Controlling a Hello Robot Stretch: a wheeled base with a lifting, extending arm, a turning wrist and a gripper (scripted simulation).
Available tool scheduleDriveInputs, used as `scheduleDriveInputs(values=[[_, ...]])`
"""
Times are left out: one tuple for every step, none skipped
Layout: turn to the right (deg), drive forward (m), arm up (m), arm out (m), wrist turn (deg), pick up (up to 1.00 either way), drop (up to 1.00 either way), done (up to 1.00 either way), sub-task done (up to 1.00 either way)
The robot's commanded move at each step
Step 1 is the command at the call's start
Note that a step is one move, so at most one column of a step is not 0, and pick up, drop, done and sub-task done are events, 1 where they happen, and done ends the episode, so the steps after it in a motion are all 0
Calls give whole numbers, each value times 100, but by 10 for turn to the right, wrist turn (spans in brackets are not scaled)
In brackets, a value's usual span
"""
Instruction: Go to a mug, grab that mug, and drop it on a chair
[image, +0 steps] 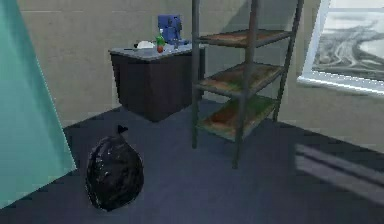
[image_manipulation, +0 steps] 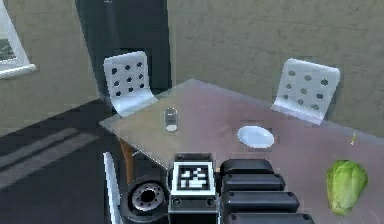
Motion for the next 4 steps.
scheduleDriveInputs(values=[[450,0,0,0,0,0,0,0,0],[450,0,0,0,0,0,0,0,0],[450,0,0,0,0,0,0,0,0],[180,0,0,0,0,0,0,0,0]])
